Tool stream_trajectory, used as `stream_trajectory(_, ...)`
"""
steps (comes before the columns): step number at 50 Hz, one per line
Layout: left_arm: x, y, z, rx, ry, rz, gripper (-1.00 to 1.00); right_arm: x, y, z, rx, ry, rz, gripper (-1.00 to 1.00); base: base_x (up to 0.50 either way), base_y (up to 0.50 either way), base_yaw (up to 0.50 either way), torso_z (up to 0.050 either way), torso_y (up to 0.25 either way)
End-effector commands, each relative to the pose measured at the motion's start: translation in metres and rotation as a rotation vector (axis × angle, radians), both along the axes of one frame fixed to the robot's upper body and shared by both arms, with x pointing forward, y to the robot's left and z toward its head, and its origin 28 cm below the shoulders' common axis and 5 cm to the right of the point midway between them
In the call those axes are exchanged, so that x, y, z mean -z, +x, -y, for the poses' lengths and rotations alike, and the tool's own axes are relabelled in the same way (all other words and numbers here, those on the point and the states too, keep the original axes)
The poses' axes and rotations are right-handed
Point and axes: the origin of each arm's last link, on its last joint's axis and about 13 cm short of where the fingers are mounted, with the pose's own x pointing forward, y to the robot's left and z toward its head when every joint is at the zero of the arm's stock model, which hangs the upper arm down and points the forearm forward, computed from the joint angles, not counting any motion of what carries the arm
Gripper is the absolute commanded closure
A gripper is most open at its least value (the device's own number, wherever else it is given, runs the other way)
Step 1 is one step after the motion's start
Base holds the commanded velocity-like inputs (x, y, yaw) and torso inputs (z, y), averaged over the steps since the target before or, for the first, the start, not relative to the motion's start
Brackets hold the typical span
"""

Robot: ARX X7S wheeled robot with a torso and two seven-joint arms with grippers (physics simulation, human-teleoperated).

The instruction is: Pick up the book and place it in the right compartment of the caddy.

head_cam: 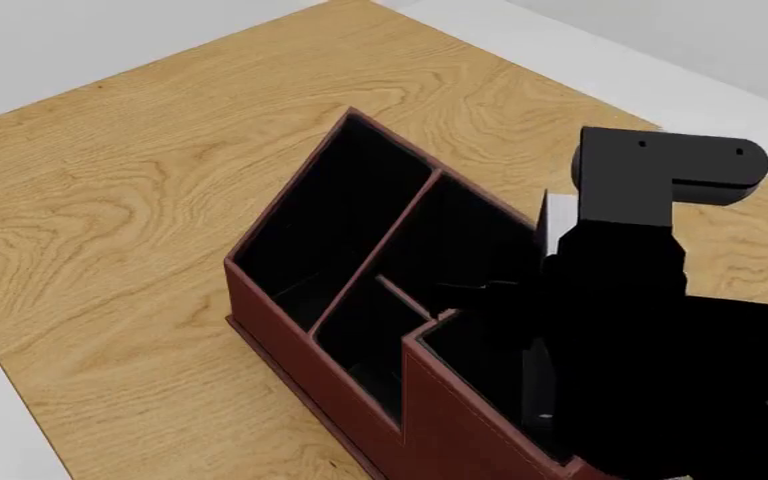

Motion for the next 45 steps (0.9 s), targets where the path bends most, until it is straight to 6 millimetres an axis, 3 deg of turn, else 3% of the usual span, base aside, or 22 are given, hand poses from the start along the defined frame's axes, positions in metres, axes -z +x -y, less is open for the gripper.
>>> stream_trajectory(1,0.000,-0.001,0.001,0.002,0.007,-0.002,-1.00,0.003,0.009,0.003,0.003,-0.012,0.032,1.00,0.00,0.00,0.00,0.000,0.000)
stream_trajectory(45,0.002,0.001,0.002,0.004,0.018,-0.007,-1.00,0.031,0.025,0.005,-0.004,-0.022,-0.049,1.00,0.00,0.00,0.00,0.000,0.001)
